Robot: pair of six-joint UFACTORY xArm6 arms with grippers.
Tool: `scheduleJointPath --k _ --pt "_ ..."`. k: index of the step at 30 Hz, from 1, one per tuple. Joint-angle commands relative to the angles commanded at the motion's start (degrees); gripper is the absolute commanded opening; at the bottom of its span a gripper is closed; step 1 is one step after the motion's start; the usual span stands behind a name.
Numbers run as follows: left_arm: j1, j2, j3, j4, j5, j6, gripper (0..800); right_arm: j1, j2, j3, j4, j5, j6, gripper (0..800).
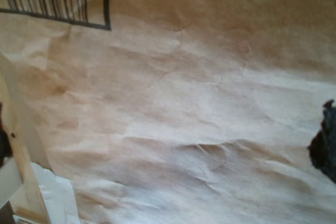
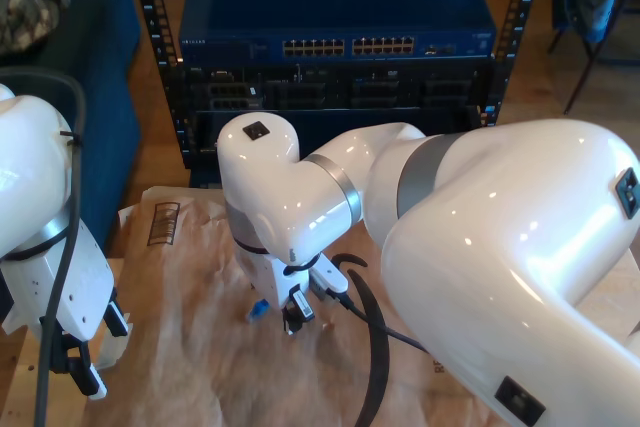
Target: Grab the cable and plug it in
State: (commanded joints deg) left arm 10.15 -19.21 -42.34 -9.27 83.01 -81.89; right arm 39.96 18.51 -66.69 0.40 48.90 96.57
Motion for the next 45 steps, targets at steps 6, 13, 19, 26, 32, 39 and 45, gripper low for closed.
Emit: scheduleJointPath --k 6,13,19,26,32,39,45 --pt "0.0 0.0 0.0 0.0 0.1 0.0 800 -0.1 0.1 -0.1 0.0 -0.4 -0.1 611" --pt "0.0 0.0 0.0 0.0 0.3 0.1 800 -0.4 1.4 -0.4 -2.5 -0.6 -0.4 528" --pt "0.0 0.0 0.0 0.0 0.1 0.2 800 -0.8 1.5 -0.5 -3.1 -0.8 -0.3 446" --pt "0.0 0.0 -0.1 0.0 0.0 0.2 800 -0.8 1.5 -0.5 -3.0 -1.9 -0.1 312" --pt "0.0 0.0 -0.1 0.0 0.0 0.2 800 -0.9 1.2 -0.4 -2.9 -2.0 0.2 51" --pt "-0.2 0.1 -0.9 -0.2 -0.1 0.0 800 -4.1 -1.8 0.0 -2.5 -1.4 0.4 34" --pt "-3.7 0.5 -3.4 -2.1 0.1 -0.4 800 -12.7 -13.0 7.2 -1.8 0.4 0.4 29"
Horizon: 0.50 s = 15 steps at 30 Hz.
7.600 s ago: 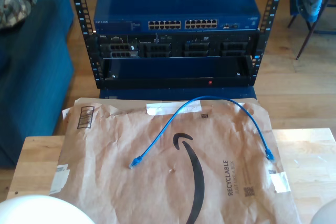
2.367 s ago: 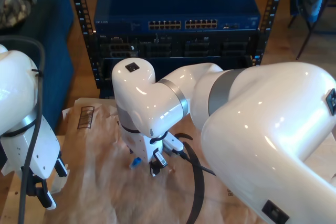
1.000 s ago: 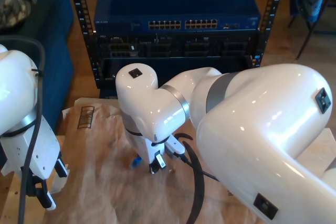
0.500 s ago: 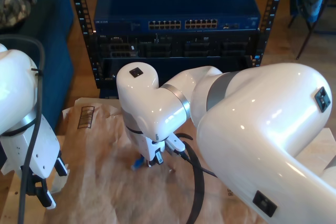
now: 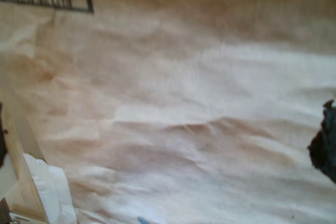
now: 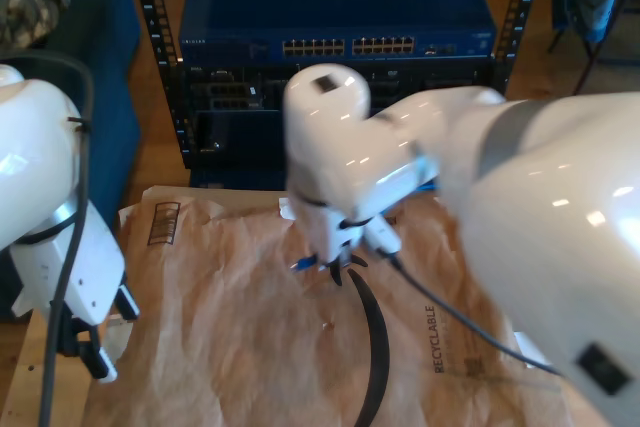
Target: Grab the cable and plug it in
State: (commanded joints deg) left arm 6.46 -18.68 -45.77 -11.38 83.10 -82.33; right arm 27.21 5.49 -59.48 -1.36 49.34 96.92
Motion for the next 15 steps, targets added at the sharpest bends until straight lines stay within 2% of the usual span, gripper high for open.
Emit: scheduleJointPath --k 4,9,15 --pt "-4.0 1.5 -2.3 -1.8 -0.1 -1.8 800 -2.1 -9.2 6.5 1.4 0.9 -0.1 28" --pt "-7.8 2.5 -3.3 -1.8 -0.3 -4.3 800 -3.0 -15.2 9.1 2.2 3.8 -0.1 28" --pt "-11.3 3.3 -6.1 -1.9 -0.4 -5.4 800 -10.9 -26.5 12.1 4.3 9.8 -0.1 27"
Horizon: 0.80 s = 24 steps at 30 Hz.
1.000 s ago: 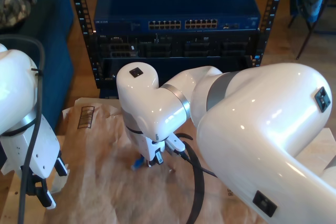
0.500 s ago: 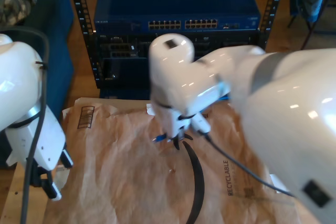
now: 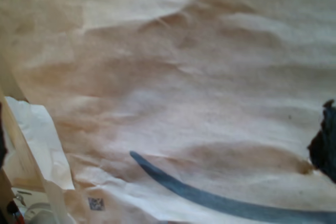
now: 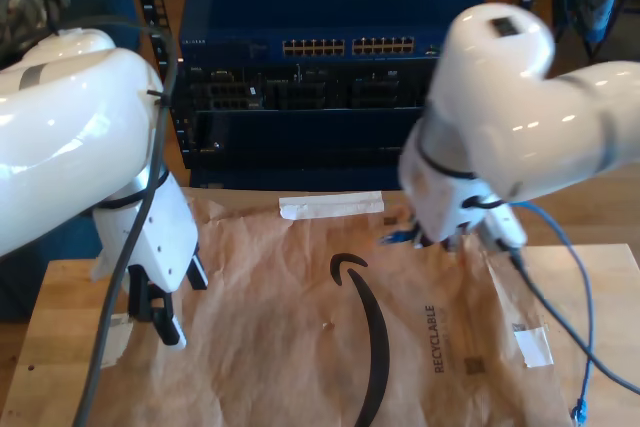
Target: Grab the cable and plug it in
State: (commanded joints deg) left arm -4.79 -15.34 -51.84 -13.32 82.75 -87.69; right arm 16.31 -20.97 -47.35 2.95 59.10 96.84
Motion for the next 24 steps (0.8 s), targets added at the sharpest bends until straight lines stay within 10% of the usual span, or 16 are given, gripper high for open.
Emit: scheduleJointPath --k 12,24 --pt "-0.9 2.3 -10.5 -12.9 0.2 0.6 800 -12.3 -8.4 -9.1 4.8 15.2 -0.1 23" --pt "-0.9 2.3 -22.8 -25.5 0.9 2.7 800 -14.3 -4.4 -23.2 21.8 24.6 0.5 20"
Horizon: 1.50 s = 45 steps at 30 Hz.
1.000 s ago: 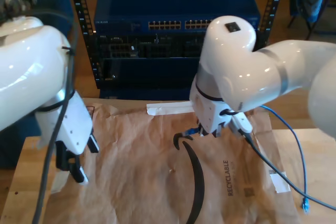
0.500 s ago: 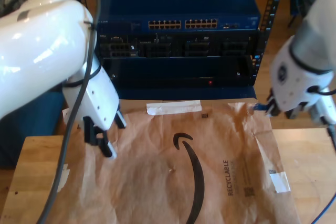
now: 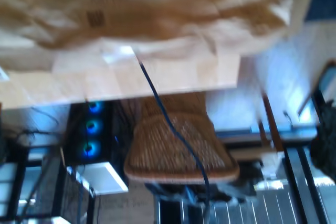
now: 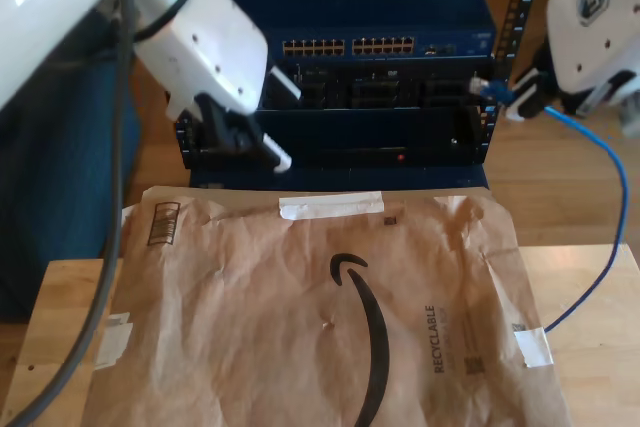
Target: Grab the cable and plug it in
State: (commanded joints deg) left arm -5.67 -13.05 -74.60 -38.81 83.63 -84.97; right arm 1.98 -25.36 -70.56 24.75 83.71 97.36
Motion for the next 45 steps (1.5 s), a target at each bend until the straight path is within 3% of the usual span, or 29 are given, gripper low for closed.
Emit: scheduleJointPath --k 5,14,27,35,45 --pt "0.0 0.0 -1.3 -6.0 0.0 2.4 800 0.0 1.4 -2.7 3.1 0.8 0.6 16" --pt "0.3 -0.1 -4.2 -9.6 0.4 2.8 800 0.1 2.7 -7.1 7.7 2.1 3.8 14" --pt "1.3 -0.1 -5.0 -17.1 5.0 2.6 799 0.0 2.8 -9.3 14.2 2.2 4.0 13" --pt "1.3 -0.1 -6.4 -19.4 5.3 2.3 798 0.0 3.3 -9.3 14.9 2.2 5.5 13" --pt "1.4 0.1 -7.1 -20.9 7.6 -4.0 798 0.2 3.4 -9.1 14.8 2.0 9.1 12"
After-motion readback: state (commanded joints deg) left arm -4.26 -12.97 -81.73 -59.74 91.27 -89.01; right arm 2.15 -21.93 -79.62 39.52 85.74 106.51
